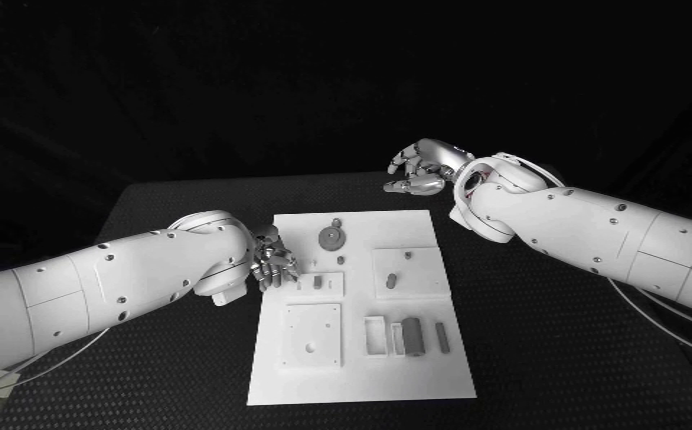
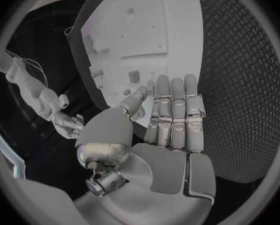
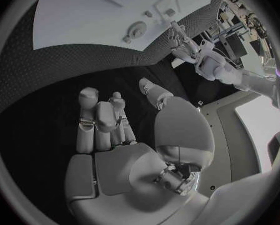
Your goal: Assemble the parts on the task board
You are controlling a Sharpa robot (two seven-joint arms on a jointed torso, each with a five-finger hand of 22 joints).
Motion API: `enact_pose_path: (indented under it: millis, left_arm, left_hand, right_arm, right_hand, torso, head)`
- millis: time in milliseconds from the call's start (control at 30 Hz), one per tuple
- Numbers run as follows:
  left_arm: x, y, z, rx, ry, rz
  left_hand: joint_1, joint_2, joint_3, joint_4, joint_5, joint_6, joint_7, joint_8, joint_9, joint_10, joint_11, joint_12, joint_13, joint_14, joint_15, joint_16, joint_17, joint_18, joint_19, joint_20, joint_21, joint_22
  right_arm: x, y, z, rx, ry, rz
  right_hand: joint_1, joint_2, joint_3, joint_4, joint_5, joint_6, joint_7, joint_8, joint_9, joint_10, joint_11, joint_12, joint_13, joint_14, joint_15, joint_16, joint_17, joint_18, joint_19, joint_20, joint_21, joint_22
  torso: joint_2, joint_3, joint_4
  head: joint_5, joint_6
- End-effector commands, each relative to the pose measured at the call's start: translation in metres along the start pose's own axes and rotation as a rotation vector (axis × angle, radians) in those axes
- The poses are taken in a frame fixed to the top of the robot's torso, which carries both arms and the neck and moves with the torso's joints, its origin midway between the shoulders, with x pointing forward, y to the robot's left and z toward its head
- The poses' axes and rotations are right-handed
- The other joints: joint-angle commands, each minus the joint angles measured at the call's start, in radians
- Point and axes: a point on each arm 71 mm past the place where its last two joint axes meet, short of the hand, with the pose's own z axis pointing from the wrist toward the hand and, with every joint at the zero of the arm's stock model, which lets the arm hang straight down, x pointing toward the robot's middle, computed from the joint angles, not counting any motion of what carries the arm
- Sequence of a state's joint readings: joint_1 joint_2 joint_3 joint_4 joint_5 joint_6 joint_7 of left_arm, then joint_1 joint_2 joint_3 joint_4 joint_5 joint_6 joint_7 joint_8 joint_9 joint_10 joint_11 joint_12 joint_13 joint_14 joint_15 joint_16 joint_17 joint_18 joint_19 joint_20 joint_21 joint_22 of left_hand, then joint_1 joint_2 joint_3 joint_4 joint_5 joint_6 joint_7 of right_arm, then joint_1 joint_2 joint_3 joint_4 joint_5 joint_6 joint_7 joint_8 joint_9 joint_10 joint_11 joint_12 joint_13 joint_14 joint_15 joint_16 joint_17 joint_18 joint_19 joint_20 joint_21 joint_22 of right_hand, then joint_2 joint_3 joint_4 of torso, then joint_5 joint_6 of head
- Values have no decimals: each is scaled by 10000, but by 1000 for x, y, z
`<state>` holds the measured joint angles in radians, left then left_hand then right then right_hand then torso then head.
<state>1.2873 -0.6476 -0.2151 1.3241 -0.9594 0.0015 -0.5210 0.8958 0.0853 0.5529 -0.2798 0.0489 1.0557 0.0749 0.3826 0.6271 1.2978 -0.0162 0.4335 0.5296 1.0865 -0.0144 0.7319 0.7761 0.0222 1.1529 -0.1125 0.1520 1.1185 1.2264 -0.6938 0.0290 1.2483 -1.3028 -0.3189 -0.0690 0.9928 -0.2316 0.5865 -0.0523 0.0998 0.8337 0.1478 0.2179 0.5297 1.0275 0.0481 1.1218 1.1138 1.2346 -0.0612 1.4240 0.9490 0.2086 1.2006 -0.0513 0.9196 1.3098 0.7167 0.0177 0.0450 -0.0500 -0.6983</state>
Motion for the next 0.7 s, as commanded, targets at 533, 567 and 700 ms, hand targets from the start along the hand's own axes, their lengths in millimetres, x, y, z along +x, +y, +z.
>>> enact_pose_path:
  millis: [533,567,700]
  left_arm:
    - [11,-3,6,-52,38,267]
    - [11,-4,6,-48,37,268]
    - [11,-5,6,-36,-8,279]
  left_hand:
    - [52,-10,37,-20,-2,87,22,39,10,86,16,46,16,67,-24,59,-26,142,69,4,52,27]
    - [51,-8,36,-19,-2,90,21,41,10,89,15,48,17,69,-25,62,-27,141,71,3,52,29]
    - [46,-7,32,-18,-2,99,17,47,11,101,10,56,20,78,-29,74,-30,141,80,-2,54,37]
  right_arm:
    - [1,2,0,-89,133,2]
    - [1,2,0,-89,133,2]
    - [2,2,1,-91,137,2]
  right_hand:
    - [31,-24,-10,59,3,-124,172,-48,-14,-38,30,68,-24,-69,26,-6,9,532,-22,-68,-46,153]
    - [32,-24,-10,59,3,-125,172,-48,-14,-38,30,68,-24,-69,26,-6,9,532,-22,-68,-46,154]
    - [34,-23,-11,62,3,-125,173,-48,-14,-39,30,69,-26,-69,27,-6,9,532,-23,-68,-46,154]
  torso:
    - [8,-4,2]
    - [8,-5,2]
    - [5,0,-5]
  head:
    - [-36,-44]
    - [-36,-43]
    - [-37,-45]
